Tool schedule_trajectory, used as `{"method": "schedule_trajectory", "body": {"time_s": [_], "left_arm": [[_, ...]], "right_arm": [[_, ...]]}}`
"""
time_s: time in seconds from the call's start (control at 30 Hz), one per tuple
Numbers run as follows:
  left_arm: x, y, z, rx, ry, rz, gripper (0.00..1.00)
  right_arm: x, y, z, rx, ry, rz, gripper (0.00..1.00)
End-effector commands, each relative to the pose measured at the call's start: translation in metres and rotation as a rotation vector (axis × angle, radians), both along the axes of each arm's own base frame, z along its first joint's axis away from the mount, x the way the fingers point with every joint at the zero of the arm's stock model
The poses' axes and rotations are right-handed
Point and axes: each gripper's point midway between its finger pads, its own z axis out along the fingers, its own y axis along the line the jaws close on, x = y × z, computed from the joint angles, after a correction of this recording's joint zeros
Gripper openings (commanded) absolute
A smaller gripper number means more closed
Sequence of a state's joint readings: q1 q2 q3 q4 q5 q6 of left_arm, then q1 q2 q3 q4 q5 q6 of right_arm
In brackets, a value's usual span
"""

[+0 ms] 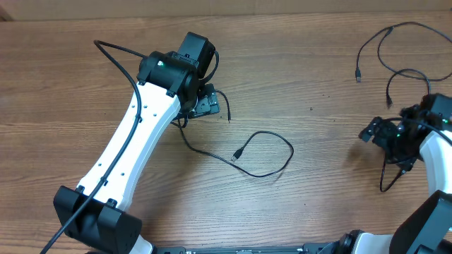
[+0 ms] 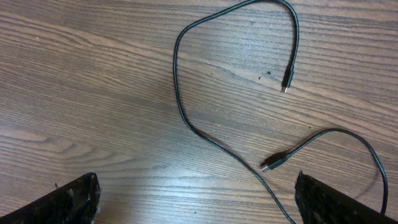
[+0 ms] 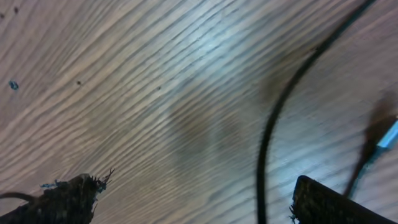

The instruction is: Untangle cables

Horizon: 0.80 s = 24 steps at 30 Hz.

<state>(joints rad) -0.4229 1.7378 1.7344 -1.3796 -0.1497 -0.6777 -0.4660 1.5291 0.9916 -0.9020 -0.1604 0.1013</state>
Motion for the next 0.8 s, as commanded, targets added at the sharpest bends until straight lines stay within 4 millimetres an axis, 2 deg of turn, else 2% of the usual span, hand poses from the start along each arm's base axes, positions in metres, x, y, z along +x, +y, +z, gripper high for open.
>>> {"method": "schedule_trajectory", "body": {"time_s": [0.0, 0.13, 0.27, 0.37, 0.5, 0.77], "left_arm": [[0.001, 0.000, -0.002, 0.000, 0.007, -0.009, 1.00], [0.001, 0.000, -0.002, 0.000, 0.007, -0.009, 1.00], [0.001, 0.000, -0.002, 0.000, 0.007, -0.009, 1.00], [0.001, 0.000, -0.002, 0.000, 0.007, -0.009, 1.00], [0.001, 0.000, -0.002, 0.000, 0.008, -0.009, 1.00], [0.001, 0.000, -0.002, 0.000, 0.007, -0.009, 1.00]], "right_arm": [[-0.001, 0.008, -0.005, 0.011, -0.009, 0.010, 1.00], [0.003, 0.013, -0.006, 0.027, -0.030, 0.016, 1.00], [0.020, 0.012, 0.000, 0.032, -0.106, 0.012, 1.00], [0.031, 0.018, 0.002, 0.068, -0.160, 0.032, 1.00], [0.035, 0.028, -0.005, 0.141, -0.159, 0.046, 1.00], [0.049, 0.023, -0.023, 0.154, -0.164, 0.012, 1.00]]}}
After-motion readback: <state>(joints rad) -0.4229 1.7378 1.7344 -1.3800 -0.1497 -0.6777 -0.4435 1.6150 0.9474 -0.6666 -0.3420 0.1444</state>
